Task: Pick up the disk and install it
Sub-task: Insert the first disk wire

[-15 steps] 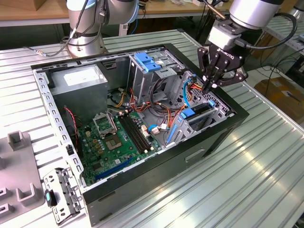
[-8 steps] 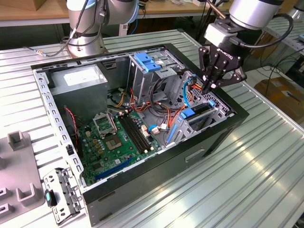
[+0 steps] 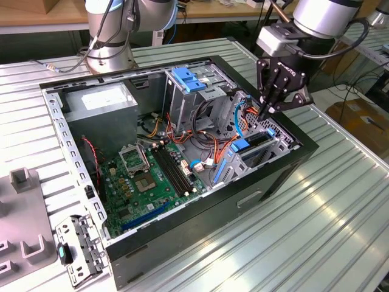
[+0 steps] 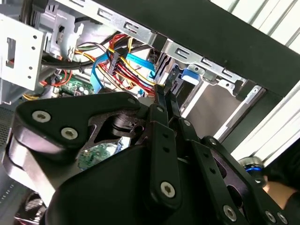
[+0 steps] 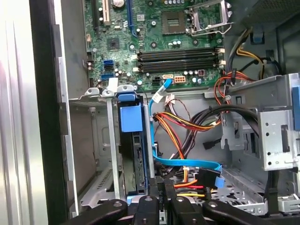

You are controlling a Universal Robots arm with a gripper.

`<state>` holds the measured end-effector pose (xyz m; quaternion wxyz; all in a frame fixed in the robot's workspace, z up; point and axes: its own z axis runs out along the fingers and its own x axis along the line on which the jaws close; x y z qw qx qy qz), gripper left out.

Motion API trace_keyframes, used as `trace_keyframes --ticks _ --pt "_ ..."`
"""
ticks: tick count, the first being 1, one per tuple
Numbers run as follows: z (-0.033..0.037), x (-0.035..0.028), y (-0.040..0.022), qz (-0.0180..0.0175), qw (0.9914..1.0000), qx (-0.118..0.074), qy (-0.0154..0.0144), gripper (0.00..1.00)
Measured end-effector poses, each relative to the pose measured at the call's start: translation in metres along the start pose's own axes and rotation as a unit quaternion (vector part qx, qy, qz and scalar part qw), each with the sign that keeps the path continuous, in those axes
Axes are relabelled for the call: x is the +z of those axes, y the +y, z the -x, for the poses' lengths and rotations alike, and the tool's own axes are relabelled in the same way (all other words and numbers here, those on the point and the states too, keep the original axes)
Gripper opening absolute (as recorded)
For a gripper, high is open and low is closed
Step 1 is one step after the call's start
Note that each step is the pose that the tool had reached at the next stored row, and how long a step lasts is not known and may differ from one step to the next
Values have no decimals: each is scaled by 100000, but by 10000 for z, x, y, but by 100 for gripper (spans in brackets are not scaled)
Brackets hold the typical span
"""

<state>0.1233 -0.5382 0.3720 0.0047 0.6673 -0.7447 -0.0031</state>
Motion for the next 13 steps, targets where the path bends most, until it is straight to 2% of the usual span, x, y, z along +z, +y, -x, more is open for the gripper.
trace_keyframes --ticks 2,11,13 --pt "-1 1 4 4 99998 707 -20 16" --pt "-1 0 5 4 99996 846 -13 16" --pt "-1 1 5 2 99989 1493 -15 16"
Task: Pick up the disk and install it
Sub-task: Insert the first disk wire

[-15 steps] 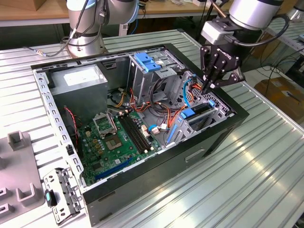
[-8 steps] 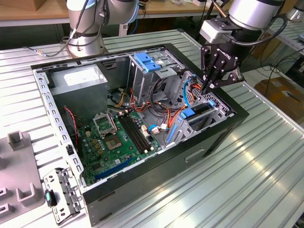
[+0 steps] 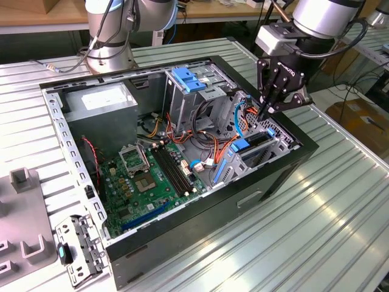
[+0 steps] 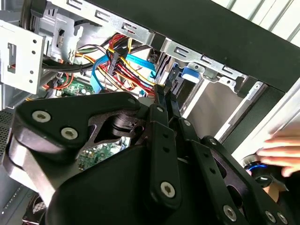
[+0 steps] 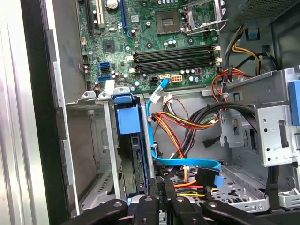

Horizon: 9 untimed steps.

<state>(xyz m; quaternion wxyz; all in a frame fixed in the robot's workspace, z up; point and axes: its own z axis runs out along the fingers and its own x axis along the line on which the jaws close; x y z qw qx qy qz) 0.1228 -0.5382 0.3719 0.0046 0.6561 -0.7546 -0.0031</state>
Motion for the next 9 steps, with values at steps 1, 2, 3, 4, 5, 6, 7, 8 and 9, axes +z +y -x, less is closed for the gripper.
trace_keyframes --ticks 1,2,3,4,5,6,7,8,9 --pt "0 1 0 2 99999 478 -2 16" --pt "0 3 0 4 99996 947 -10 16" --pt "0 7 0 8 99991 1332 -20 16" --pt "0 12 0 -25 99988 1541 -34 16" --pt "0 18 1 -264 99986 1629 -56 16" --pt "-11 30 14 -702 99984 1653 -124 16" --pt "-19 38 22 -770 99984 1620 -160 16" --pt "-26 46 25 -795 99987 1372 -157 16" --pt "-31 57 24 -797 99995 514 -157 16"
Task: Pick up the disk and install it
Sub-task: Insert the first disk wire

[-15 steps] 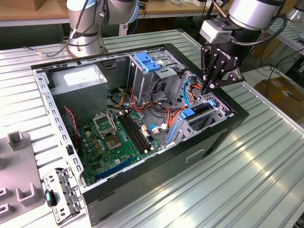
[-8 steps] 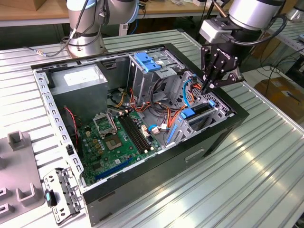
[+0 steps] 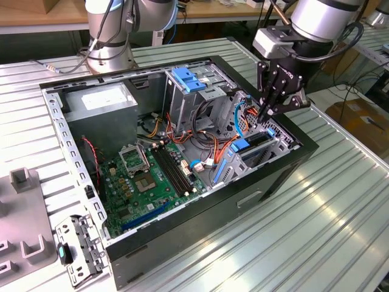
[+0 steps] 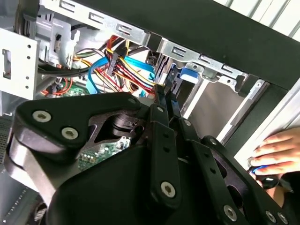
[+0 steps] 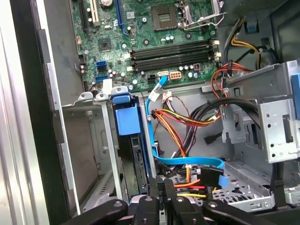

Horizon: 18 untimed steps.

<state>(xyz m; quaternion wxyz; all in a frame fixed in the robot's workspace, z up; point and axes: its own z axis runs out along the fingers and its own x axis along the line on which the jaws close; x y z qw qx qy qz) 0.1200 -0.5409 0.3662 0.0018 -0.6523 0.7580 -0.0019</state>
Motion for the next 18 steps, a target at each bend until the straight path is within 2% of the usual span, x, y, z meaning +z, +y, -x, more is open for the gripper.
trace_keyframes --ticks 5,9,12,18 --pt "-11 39 2 0 99941 -3425 -20 16" --pt "-44 62 62 -2 99918 -4055 -23 16" --pt "-70 97 59 -1 99857 -5350 -29 16" --pt "-101 122 54 0 99842 -5626 -26 16"
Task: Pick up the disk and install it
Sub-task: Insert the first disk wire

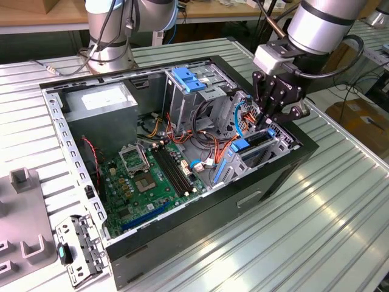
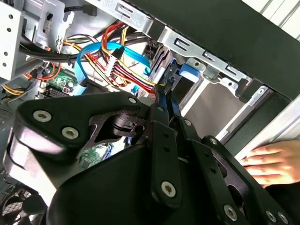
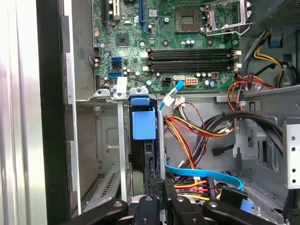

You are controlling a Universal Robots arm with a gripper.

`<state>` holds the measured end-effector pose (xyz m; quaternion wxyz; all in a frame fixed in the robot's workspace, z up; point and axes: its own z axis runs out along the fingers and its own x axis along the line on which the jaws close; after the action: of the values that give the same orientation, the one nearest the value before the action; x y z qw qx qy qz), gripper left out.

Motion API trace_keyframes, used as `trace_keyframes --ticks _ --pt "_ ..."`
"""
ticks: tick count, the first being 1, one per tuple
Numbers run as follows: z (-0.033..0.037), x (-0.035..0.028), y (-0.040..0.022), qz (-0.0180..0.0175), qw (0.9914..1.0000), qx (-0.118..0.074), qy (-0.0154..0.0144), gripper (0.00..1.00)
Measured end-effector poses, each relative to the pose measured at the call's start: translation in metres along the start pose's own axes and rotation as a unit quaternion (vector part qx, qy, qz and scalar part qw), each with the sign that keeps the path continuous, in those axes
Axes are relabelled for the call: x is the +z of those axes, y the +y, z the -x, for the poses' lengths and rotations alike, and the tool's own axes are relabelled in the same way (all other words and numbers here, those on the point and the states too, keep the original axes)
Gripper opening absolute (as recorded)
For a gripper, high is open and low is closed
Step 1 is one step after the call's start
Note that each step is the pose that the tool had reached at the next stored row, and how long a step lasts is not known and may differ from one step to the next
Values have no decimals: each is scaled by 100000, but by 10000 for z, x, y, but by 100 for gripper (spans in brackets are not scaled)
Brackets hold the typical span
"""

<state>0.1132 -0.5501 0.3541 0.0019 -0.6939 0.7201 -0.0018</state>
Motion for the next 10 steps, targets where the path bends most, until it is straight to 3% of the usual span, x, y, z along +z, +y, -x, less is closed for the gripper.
trace_keyframes --ticks 3,10 --pt "-8 10 2 3 99995 -985 0 16" --pt "-33 22 3 3 99995 -992 -13 16"
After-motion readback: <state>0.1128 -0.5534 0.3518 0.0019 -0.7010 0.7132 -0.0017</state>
